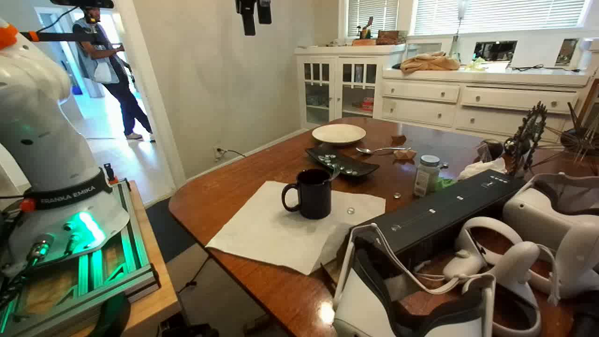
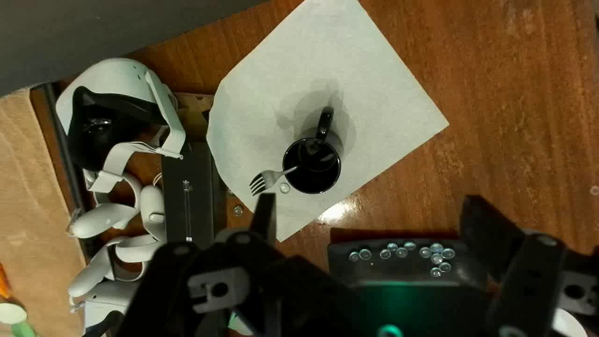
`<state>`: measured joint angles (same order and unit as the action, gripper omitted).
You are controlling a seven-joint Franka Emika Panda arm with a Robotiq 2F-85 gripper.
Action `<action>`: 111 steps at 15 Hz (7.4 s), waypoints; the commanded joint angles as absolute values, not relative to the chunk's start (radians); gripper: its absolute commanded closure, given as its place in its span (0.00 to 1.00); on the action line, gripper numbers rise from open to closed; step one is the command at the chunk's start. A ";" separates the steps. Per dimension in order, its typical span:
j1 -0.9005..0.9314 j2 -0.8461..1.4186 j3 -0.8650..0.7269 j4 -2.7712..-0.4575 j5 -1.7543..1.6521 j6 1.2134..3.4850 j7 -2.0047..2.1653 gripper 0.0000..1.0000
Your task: Pick up the bottle and put it in the cup
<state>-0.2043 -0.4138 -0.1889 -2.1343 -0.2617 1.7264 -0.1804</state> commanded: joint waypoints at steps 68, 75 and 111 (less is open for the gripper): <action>-0.509 0.774 -0.233 -0.997 0.185 1.849 -0.548 0.00; -0.496 0.773 -0.243 -1.024 0.184 1.888 -0.583 0.00; -0.488 1.128 -0.188 -0.758 0.155 1.967 -0.596 0.00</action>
